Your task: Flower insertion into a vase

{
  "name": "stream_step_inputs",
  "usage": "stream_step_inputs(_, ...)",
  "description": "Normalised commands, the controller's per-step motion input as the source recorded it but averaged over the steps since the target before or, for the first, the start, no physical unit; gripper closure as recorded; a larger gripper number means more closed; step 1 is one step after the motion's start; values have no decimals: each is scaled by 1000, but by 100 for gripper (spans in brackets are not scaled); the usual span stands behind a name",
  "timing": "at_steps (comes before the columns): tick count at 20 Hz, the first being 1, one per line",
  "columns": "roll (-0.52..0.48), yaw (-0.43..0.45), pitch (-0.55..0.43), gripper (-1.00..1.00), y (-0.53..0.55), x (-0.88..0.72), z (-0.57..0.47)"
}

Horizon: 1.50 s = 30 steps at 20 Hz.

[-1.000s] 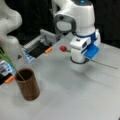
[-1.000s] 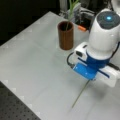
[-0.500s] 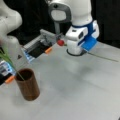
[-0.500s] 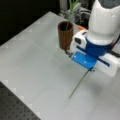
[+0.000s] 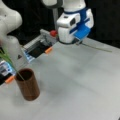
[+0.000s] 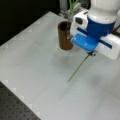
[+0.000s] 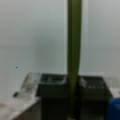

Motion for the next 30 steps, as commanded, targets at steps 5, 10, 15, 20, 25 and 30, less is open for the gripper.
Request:
stream_step_inputs(5, 199, -3, 100, 100, -343, -244, 186)
stream_step_inputs(10, 164, 22, 85, 100, -405, -320, 250)
stream_step_inputs(15, 130, 44, 62, 100, -339, -265, 112)
stream_step_inputs(20, 86, 72, 33, 100, -314, -244, -15)
stream_step_inputs(25, 17, 65, 13, 100, -535, -416, -49)
stream_step_inputs(30, -54, 76, -71, 100, -695, -556, -128)
